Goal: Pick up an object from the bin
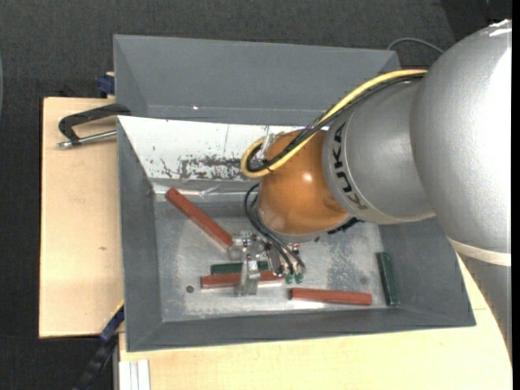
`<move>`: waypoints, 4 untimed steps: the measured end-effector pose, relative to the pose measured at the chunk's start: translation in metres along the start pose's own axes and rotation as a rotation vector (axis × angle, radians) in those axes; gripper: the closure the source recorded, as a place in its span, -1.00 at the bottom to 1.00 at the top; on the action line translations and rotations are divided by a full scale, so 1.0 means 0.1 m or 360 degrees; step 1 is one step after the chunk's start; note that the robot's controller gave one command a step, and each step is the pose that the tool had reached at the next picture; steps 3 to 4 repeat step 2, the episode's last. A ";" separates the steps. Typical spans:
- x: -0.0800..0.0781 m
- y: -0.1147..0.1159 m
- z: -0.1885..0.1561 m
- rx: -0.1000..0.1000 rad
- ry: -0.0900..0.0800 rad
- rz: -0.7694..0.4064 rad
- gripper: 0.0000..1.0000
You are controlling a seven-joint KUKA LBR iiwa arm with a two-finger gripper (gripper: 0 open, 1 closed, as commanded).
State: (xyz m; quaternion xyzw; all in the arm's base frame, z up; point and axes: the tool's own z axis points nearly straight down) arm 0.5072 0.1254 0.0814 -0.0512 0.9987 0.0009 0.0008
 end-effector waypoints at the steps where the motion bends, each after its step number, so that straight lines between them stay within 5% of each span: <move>1: 0.00 0.00 0.00 -0.0001 0.0000 0.0001 1.00; 2: -0.18 0.44 -1.66 -0.0003 -0.0012 0.0002 1.00; 4: -0.18 0.44 -1.66 -0.0003 -0.0012 0.0002 1.00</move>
Offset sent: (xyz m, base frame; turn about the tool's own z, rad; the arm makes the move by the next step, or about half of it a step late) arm 0.0110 0.0436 0.1626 0.0036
